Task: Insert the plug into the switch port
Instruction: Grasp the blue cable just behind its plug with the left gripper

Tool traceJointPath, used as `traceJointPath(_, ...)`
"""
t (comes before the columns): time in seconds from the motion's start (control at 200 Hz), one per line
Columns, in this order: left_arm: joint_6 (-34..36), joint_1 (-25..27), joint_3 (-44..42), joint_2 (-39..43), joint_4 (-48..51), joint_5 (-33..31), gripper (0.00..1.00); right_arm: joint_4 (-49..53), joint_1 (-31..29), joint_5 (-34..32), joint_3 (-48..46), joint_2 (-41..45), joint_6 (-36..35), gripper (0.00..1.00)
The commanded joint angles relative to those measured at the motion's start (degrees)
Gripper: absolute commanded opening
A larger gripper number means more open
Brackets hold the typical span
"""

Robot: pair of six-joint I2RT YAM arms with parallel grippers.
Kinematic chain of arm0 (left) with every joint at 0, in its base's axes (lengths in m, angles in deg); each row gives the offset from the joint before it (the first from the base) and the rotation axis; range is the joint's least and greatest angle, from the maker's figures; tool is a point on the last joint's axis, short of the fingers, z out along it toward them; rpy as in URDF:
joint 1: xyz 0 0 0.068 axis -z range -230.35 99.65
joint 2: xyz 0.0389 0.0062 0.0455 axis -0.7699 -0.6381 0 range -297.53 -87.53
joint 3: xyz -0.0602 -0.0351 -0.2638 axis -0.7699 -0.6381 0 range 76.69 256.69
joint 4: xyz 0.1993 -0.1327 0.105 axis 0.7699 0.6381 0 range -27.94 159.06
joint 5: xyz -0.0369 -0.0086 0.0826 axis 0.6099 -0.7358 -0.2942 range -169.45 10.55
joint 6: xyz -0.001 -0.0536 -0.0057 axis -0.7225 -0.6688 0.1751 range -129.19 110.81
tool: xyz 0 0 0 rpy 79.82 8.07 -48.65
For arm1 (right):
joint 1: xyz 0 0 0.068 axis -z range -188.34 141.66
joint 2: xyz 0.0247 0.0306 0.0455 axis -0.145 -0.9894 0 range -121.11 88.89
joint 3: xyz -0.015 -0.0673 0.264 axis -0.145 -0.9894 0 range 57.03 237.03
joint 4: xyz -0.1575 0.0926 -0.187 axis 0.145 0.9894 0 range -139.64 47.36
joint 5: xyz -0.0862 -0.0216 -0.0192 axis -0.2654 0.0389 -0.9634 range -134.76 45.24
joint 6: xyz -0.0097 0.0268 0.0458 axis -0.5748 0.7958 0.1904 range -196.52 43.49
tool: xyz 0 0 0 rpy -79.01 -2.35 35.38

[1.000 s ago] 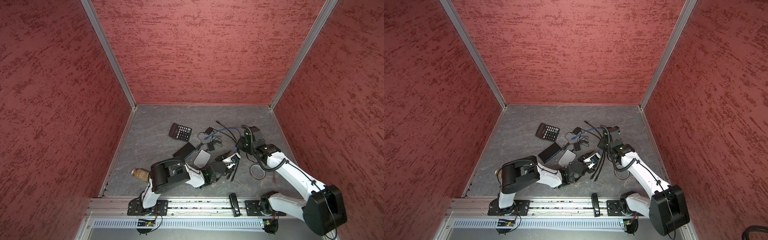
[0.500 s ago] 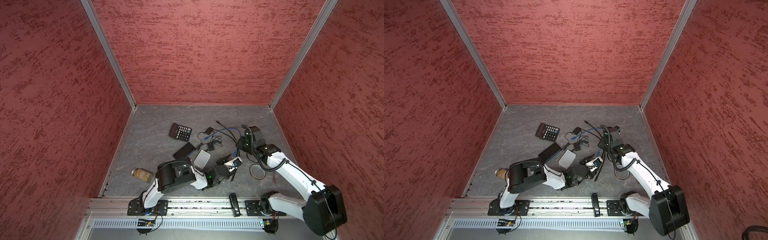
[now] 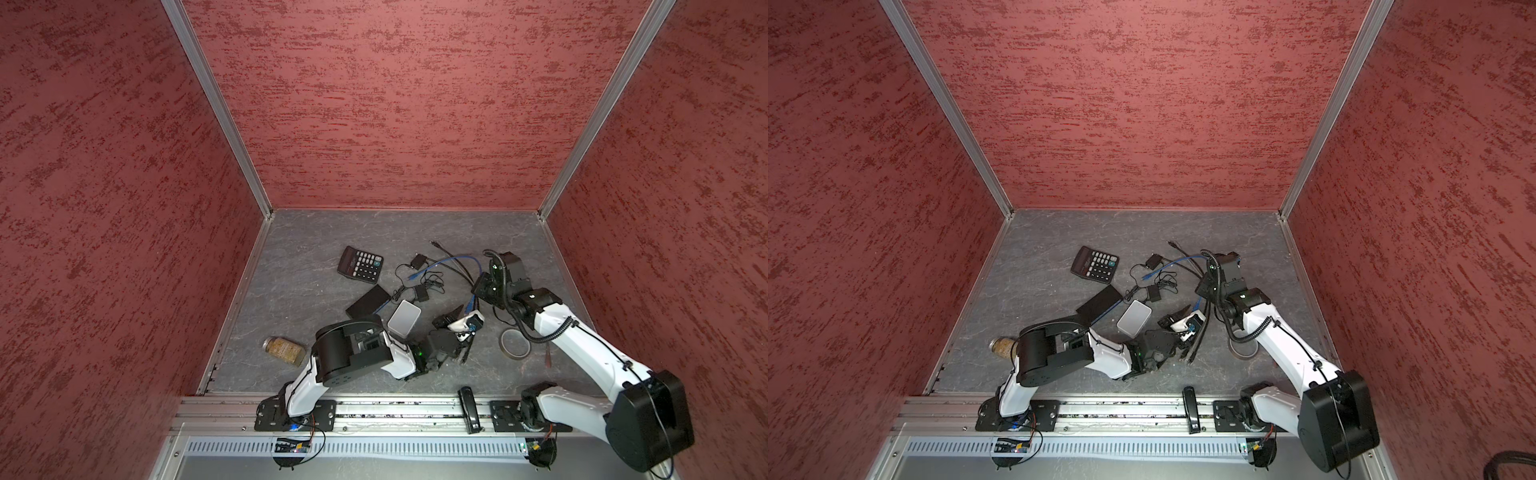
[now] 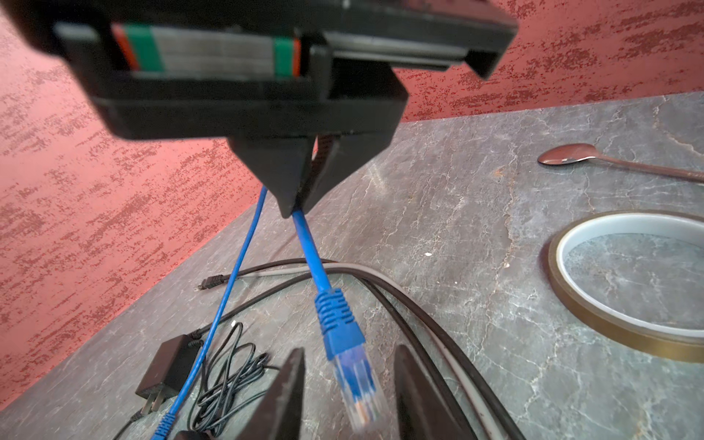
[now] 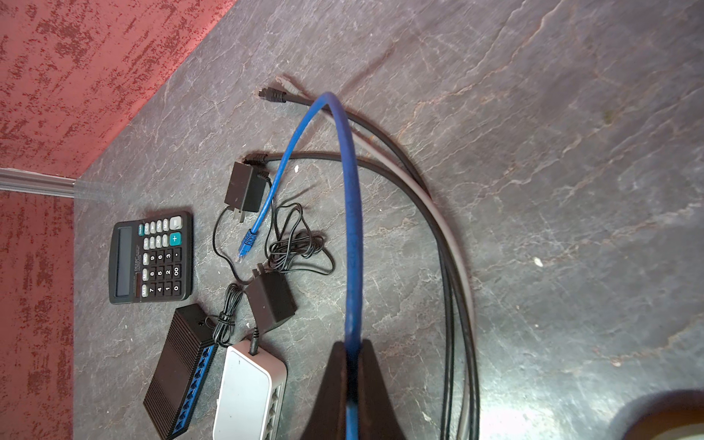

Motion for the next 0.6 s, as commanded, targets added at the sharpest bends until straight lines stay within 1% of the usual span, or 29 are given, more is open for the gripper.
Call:
traceJointPath(0.0,0.85,0.02,1.29,-1.41,-1.84,0.05,0.31,-1.75,0.44,0.12,1.11,1.08,0.77,0.0)
traceJointPath(0.326,1.19,-0.41,-0.73,-0.51,-3.48,1.65,0.2,-1.86,0.54,0.81,1.19,1.14,-0.48,0.0)
traceJointPath(0.576,-0.46,-1.68,-3.87,2.39,-2.11,5.51,0.17,-2.73,0.58,2.55,0.94,1.35,-2.19,0.0)
traceJointPath(0.596,-0.48,-1.74,-4.06,2.64,-2.05,5.82,0.16,-2.81,0.57,2.71,0.91,1.35,-2.63,0.01)
